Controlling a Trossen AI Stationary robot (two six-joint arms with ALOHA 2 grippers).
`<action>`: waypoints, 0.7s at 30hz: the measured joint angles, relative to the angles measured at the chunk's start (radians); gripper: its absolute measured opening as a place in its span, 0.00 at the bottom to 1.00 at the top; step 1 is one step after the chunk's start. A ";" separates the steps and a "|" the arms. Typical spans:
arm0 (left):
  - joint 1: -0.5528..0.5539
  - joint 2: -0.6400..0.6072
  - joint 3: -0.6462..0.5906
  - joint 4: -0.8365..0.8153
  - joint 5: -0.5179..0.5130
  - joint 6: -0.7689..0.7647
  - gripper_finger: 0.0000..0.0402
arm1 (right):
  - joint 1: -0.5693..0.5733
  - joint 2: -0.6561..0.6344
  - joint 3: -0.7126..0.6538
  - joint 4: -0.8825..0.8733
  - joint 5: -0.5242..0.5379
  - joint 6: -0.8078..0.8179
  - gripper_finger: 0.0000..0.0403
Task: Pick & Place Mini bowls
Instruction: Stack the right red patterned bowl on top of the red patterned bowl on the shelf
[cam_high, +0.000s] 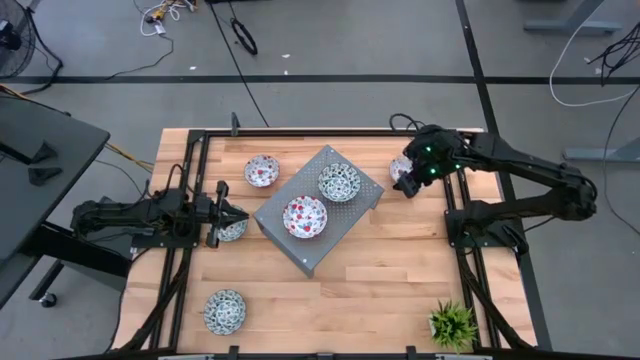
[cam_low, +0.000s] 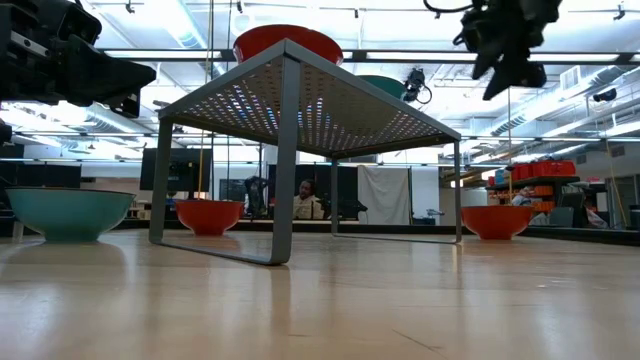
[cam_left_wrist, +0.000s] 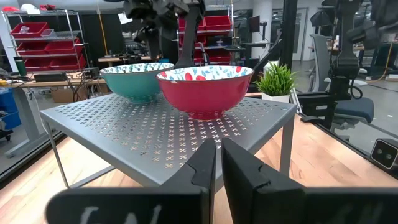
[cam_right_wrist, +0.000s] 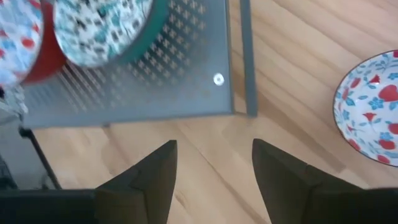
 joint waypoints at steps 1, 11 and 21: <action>0.000 0.000 0.000 0.000 0.000 0.000 0.07 | 0.000 -0.010 -0.012 -0.004 0.000 -0.024 0.52; 0.000 0.000 0.000 0.000 0.000 0.000 0.07 | 0.000 -0.070 -0.059 -0.057 0.002 -0.251 0.52; 0.000 0.000 0.000 0.000 0.000 0.000 0.07 | 0.000 -0.082 -0.107 -0.056 0.160 -0.522 0.52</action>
